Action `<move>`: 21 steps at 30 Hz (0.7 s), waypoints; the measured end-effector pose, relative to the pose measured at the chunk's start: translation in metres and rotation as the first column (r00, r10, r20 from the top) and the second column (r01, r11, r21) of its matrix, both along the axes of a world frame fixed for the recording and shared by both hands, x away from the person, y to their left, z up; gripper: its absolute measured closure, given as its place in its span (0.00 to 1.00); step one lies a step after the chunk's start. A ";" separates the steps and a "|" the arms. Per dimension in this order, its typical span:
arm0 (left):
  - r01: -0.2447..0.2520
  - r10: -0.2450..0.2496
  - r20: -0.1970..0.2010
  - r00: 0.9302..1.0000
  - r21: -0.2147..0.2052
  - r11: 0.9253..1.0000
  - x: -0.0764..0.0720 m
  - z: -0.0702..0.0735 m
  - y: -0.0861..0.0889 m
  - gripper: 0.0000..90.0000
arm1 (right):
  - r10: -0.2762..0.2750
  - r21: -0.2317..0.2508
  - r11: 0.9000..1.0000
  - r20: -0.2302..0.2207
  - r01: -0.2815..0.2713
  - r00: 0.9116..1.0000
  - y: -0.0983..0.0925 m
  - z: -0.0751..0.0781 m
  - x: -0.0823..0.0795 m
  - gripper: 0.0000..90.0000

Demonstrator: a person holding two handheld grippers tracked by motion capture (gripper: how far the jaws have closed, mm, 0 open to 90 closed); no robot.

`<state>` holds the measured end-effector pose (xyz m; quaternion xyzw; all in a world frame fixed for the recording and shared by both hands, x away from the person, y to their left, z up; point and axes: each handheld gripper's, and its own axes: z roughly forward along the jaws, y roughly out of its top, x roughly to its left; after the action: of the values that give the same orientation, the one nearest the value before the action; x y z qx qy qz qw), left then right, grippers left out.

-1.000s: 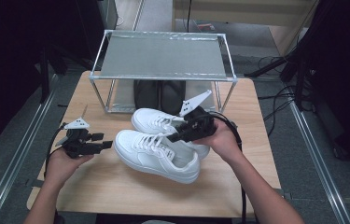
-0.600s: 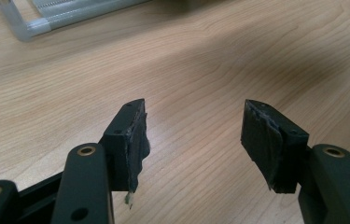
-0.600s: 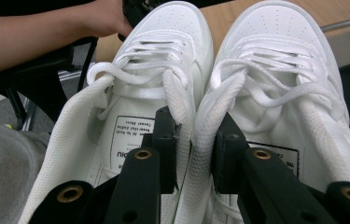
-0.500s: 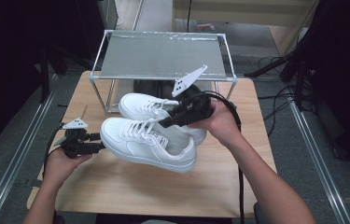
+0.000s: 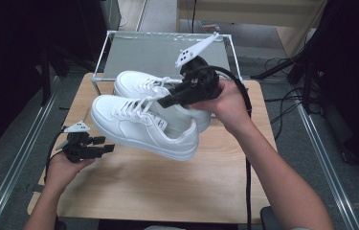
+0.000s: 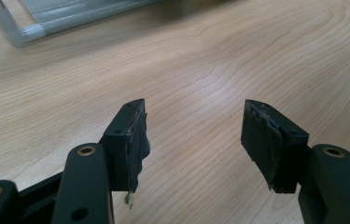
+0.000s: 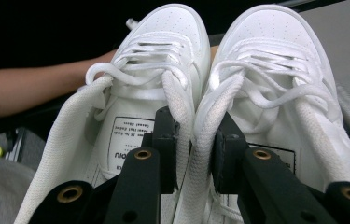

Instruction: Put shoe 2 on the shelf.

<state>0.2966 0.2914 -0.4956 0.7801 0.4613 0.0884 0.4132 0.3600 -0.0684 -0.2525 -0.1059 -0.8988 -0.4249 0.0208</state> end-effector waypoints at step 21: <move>0.060 -0.060 0.005 0.998 0.004 0.998 0.001 0.000 -0.006 0.46 | -0.337 -0.013 0.941 0.000 0.337 0.942 0.008 0.013 0.069 0.85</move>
<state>0.2977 0.2859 -0.4951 0.7942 0.4366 0.0788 0.4152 0.4293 -0.0608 -0.2395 -0.2586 -0.8701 -0.4164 -0.0519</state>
